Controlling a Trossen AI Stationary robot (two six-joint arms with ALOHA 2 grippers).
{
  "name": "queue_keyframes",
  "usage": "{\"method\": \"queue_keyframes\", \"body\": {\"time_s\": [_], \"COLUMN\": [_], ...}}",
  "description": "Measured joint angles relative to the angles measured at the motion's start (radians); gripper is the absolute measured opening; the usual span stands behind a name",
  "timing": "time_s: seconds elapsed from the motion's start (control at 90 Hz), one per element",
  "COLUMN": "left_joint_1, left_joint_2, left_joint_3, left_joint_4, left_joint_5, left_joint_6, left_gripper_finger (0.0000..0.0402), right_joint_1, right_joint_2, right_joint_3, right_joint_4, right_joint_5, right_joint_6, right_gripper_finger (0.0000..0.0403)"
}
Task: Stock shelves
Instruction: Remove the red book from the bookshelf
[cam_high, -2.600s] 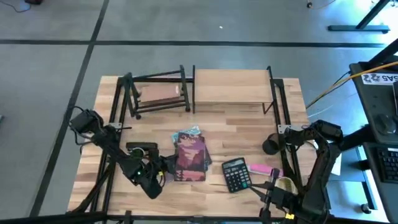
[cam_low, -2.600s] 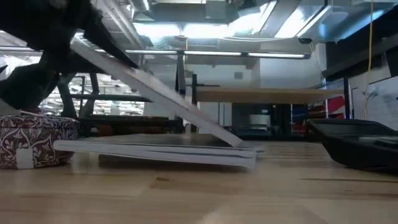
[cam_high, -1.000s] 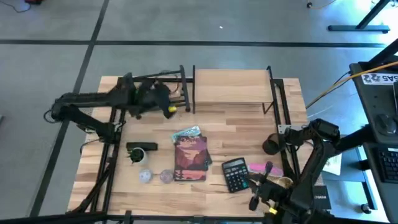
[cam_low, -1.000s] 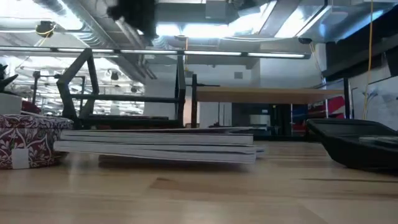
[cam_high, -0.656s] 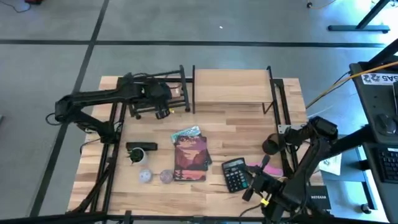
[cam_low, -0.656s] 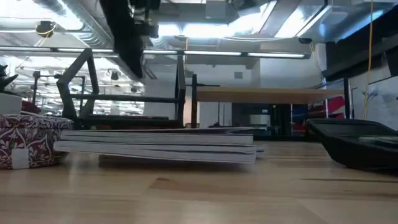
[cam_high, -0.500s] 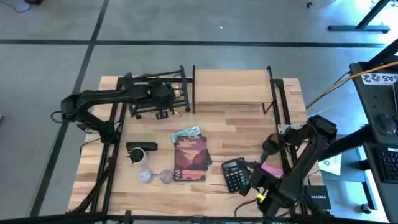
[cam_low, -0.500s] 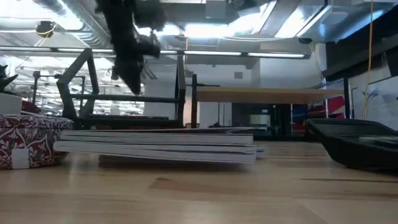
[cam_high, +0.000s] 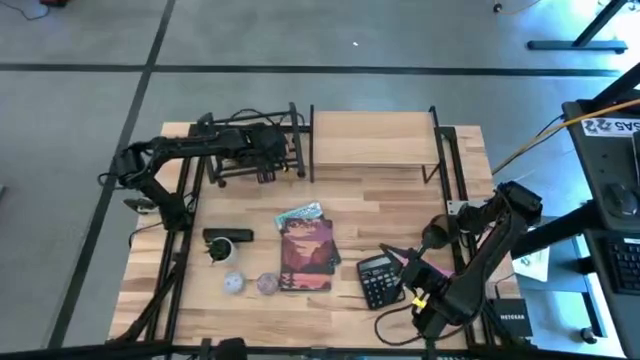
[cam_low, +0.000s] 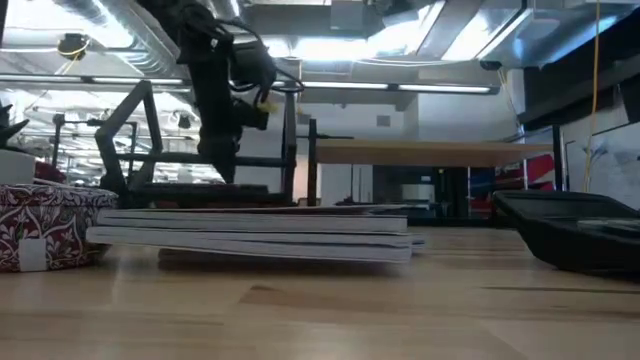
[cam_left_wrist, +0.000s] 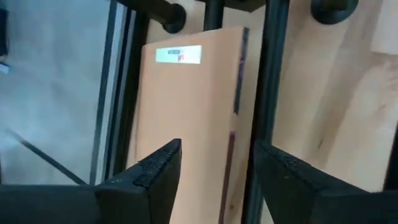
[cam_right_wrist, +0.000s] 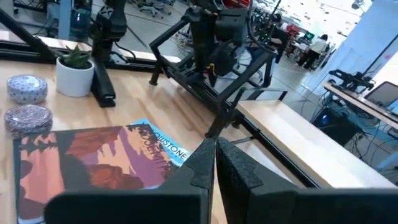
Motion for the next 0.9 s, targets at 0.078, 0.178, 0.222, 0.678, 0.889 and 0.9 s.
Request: {"method": "queue_keyframes", "body": {"time_s": [0.078,0.178,0.222,0.678,0.889,0.9], "left_joint_1": [0.012,0.014,0.010,0.066,0.147,0.149], "left_joint_2": [0.000,-0.005,-0.010,-0.046,0.004,0.007], "left_joint_3": [0.000,0.001,0.007,0.114,0.114,0.114], "left_joint_4": [0.004,0.008,-0.002,-0.106,-0.146,-0.148], "left_joint_5": [0.009,0.013,0.010,0.032,0.138,0.143], "left_joint_6": [0.014,0.033,0.033,0.102,0.119,0.122], "left_gripper_finger": [0.0184,0.0184,0.0184,0.0184,0.0184,0.0184], "right_joint_1": [-0.010,-0.010,-0.010,-0.024,-0.029,-0.030], "right_joint_2": [-0.001,-0.001,-0.001,-0.001,-0.006,-0.006], "right_joint_3": [0.000,0.000,0.000,0.000,0.000,0.000], "right_joint_4": [-0.005,-0.016,-0.021,-0.018,-0.016,-0.016], "right_joint_5": [0.003,-0.003,-0.003,0.001,-0.004,-0.004], "right_joint_6": [0.006,0.023,0.031,0.033,0.033,0.033], "right_gripper_finger": [0.0001,0.0001,0.0001,0.0001,0.0001,0.0001]}}
